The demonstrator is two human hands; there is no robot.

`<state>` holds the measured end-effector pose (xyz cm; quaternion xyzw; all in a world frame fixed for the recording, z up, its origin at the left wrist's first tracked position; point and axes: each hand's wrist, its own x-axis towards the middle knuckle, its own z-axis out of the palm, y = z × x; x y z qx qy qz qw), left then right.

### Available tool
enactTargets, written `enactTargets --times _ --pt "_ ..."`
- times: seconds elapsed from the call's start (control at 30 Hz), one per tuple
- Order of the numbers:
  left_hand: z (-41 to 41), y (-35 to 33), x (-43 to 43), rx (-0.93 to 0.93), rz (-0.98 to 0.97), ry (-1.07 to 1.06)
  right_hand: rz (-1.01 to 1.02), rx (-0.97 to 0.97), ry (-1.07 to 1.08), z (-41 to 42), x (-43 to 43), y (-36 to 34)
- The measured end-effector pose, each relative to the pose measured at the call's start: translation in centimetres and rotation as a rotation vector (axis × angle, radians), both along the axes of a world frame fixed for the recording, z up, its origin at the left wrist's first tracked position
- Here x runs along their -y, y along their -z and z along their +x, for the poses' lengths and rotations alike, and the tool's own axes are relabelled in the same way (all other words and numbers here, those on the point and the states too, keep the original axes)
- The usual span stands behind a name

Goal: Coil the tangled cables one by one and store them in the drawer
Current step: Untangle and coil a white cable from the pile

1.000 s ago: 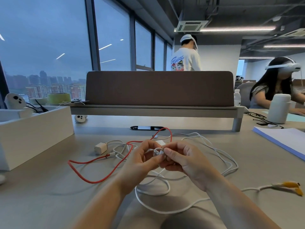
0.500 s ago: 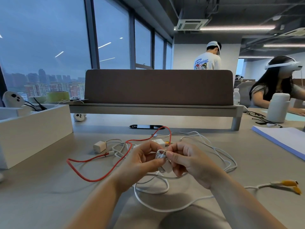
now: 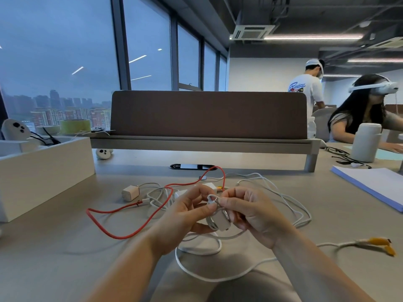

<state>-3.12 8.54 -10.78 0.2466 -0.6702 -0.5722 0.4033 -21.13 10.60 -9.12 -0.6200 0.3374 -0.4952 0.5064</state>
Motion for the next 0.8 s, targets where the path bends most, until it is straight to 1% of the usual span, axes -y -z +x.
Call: enactTargets --times 0.17,0.37,0.6,0.8 --pt "0.0 -0.2 -0.2 0.055 -0.030 -0.028 0.012 0.003 0.033 0.2 -0.1 0.2" --pt "-0.7 -0.6 -1.0 0.057 -0.098 -0.141 -0.111 -0.007 0.138 0.6 -0.2 0.3" --pt "-1.1 -0.7 -1.3 0.075 -0.128 -0.200 -0.184 -0.037 0.224 1.0 0.3 1.0" --pt "-1.2 -0.7 -1.2 0.143 -0.211 -0.270 -0.264 -0.034 0.274 0.9 0.5 1.2"
